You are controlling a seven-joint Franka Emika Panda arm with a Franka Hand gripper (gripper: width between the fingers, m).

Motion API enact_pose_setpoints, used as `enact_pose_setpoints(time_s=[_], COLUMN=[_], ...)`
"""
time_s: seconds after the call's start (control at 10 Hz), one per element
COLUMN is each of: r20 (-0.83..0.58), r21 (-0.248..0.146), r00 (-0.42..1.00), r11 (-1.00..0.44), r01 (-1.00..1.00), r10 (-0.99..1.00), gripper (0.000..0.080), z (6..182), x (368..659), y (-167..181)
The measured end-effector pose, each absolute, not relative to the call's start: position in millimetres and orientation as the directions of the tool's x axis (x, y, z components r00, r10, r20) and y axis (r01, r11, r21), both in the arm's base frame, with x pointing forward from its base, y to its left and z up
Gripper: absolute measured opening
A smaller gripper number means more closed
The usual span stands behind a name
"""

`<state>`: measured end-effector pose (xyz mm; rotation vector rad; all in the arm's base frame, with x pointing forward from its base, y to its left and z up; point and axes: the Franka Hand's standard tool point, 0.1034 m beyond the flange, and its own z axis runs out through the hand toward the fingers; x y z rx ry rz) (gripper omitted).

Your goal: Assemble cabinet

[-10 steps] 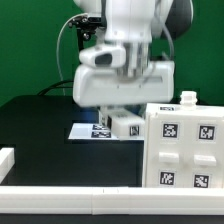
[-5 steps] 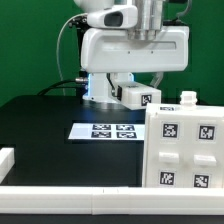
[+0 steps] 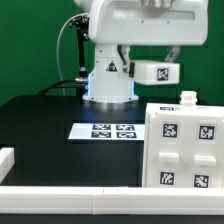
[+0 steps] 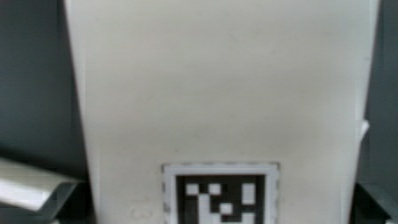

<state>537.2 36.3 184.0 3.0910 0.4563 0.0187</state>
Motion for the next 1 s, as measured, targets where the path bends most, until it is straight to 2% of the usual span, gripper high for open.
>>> enact_pose_setpoints(time_s=[0.1, 0.3, 0.5, 0.8, 0.9, 1.0], r20=[0.022, 0.013, 0.01, -0.017, -0.011, -0.006], r21=[0.024, 0.023, 0.031, 0.049, 0.053, 0.054], r00=[0.956, 0.956, 0.951, 0.957, 0.967, 0.967], r11=[-0.956, -0.956, -0.951, -0.956, -0.966, -0.965], r01=[0.291, 0.291, 0.307, 0.289, 0.253, 0.256], r10=[0.292, 0.292, 0.308, 0.288, 0.253, 0.256], gripper=[0.056, 0.056, 0.056, 0.056, 0.056, 0.056], z=[191.7, 184.0, 181.3, 197.9, 200.9, 196.7], x=[551, 545, 552, 613, 624, 622], y=[43, 39, 36, 54, 65, 66])
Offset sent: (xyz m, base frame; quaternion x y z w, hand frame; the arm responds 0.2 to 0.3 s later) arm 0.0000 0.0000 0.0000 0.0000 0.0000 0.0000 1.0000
